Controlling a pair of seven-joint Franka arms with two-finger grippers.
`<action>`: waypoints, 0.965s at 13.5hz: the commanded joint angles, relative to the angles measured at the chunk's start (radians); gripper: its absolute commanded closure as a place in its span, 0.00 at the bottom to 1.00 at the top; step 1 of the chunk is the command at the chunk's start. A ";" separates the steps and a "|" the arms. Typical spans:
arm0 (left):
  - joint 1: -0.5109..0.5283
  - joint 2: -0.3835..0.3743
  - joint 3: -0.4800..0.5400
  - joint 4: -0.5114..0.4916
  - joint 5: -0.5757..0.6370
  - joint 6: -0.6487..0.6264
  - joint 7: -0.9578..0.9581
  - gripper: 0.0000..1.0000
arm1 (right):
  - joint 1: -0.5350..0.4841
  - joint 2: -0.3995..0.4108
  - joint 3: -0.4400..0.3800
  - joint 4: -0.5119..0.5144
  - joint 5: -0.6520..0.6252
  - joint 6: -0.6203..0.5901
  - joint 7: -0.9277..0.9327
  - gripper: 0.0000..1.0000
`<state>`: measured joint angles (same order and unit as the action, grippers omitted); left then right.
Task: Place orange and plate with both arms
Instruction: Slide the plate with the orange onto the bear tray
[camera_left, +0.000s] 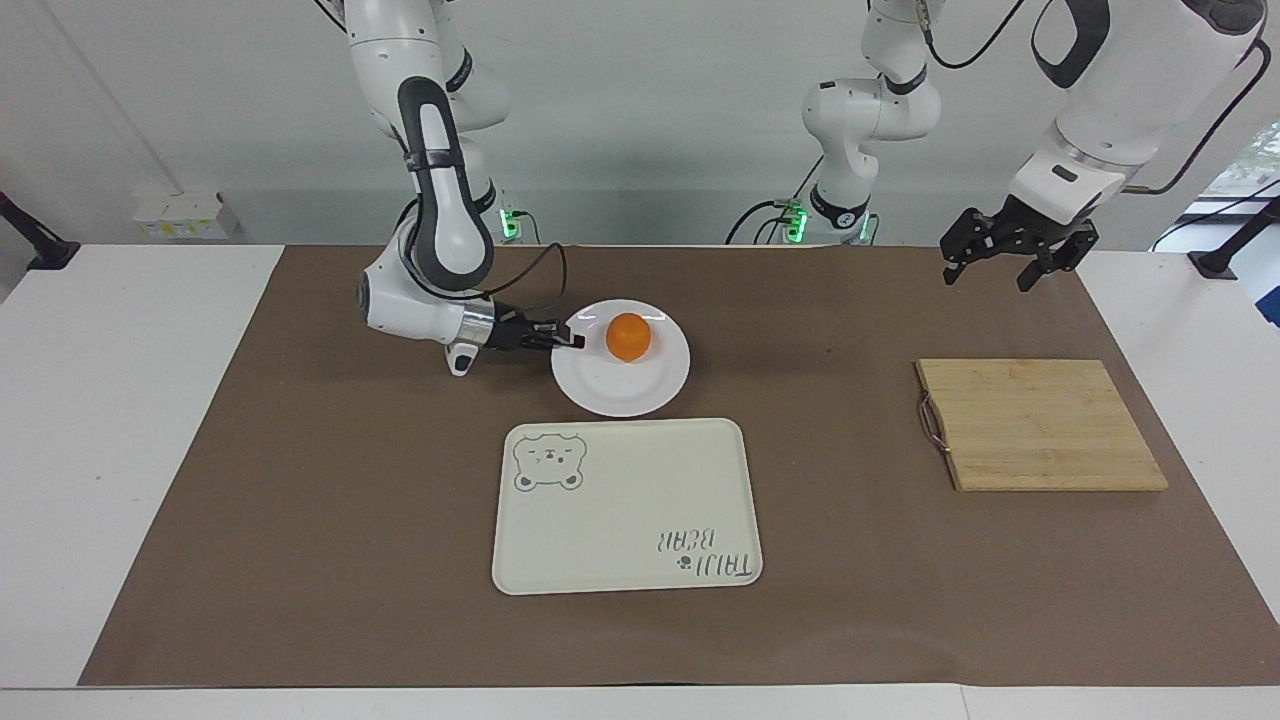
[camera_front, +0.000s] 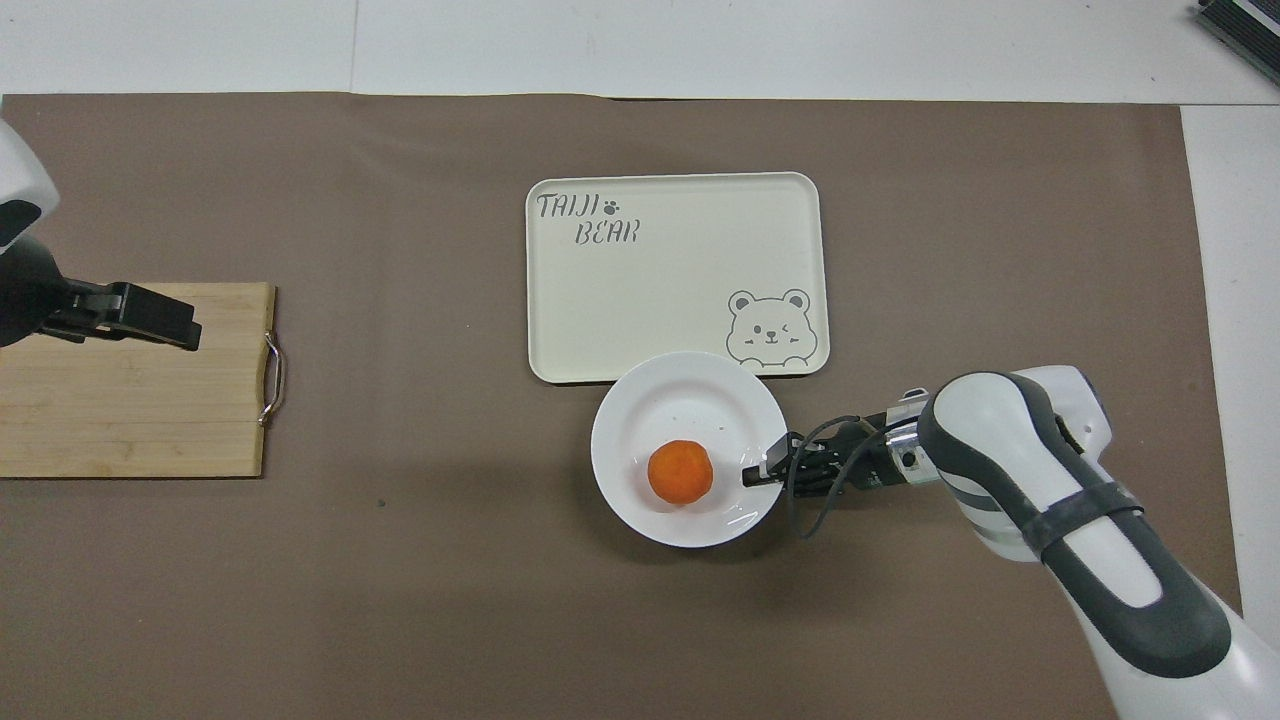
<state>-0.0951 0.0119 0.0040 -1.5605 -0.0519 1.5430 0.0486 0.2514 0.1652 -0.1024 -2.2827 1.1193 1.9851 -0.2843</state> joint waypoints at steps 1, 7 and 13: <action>0.003 0.013 -0.001 0.028 0.020 -0.023 0.000 0.00 | -0.017 0.086 0.007 0.156 0.030 -0.028 0.101 1.00; 0.003 0.013 -0.001 0.028 0.020 -0.024 0.000 0.00 | 0.000 0.241 0.009 0.460 0.013 -0.023 0.306 1.00; 0.003 0.011 -0.001 0.028 0.020 -0.023 -0.001 0.00 | 0.019 0.434 0.010 0.646 0.019 0.037 0.306 1.00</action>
<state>-0.0951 0.0119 0.0040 -1.5605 -0.0519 1.5429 0.0486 0.2723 0.5376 -0.0974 -1.7348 1.1194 2.0194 0.0104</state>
